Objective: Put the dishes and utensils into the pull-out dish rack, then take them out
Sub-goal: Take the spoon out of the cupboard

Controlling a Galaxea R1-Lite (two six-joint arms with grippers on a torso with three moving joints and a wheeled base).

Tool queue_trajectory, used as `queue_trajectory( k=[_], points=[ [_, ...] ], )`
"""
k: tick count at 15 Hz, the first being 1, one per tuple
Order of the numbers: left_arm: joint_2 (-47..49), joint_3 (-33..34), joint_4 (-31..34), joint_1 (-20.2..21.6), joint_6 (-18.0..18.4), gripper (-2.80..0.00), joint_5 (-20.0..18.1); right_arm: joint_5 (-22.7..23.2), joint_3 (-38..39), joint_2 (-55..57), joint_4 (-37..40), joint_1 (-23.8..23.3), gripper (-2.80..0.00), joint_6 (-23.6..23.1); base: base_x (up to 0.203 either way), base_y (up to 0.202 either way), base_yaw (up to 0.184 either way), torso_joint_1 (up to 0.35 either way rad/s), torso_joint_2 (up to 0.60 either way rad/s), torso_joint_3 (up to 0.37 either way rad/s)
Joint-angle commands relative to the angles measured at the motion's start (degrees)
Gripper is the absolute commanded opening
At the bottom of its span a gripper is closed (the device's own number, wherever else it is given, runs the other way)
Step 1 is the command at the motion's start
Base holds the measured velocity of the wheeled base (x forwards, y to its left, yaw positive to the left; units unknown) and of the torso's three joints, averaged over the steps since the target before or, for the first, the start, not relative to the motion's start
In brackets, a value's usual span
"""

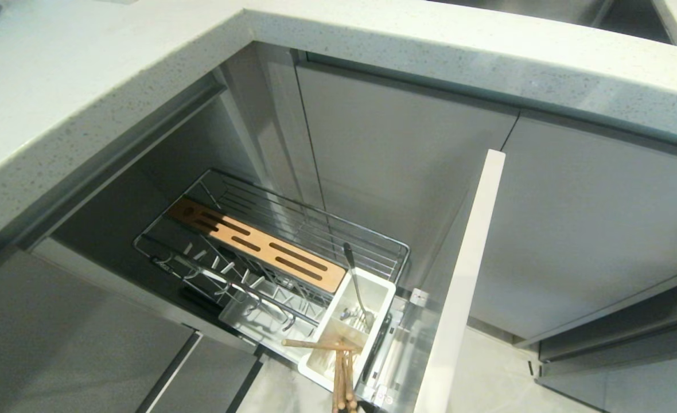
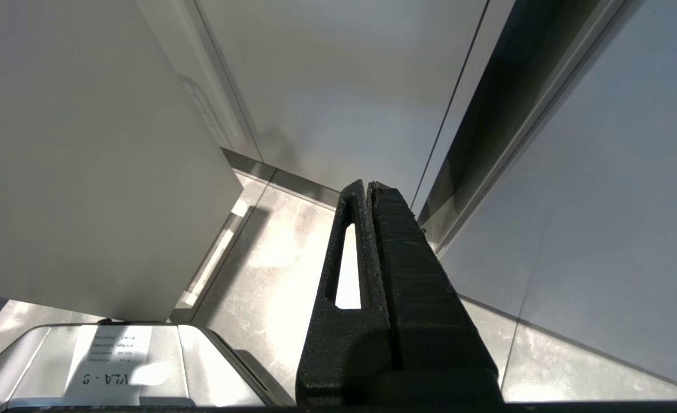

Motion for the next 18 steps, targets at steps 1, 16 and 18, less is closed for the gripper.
queue_trajectory(
  k=[1,16,18],
  points=[
    [-6.18,5.17,0.23,7.27,-3.13,-2.8,-0.47,0.01,0.09,0.02,0.0,0.01,-2.8,0.01,0.0,0.0,0.0,0.0,0.0,0.0],
    [-14.06,34.21,-9.35,9.44,-29.35,-2.8,-9.27,0.01,0.09,0.02,0.0,0.01,-2.8,0.01,0.0,0.0,0.0,0.0,0.0,0.0],
    [-14.0,38.61,-14.29,8.87,-29.51,-2.8,-9.84,0.01,0.09,0.02,0.0,0.01,-2.8,0.01,0.0,0.0,0.0,0.0,0.0,0.0]
  ],
)
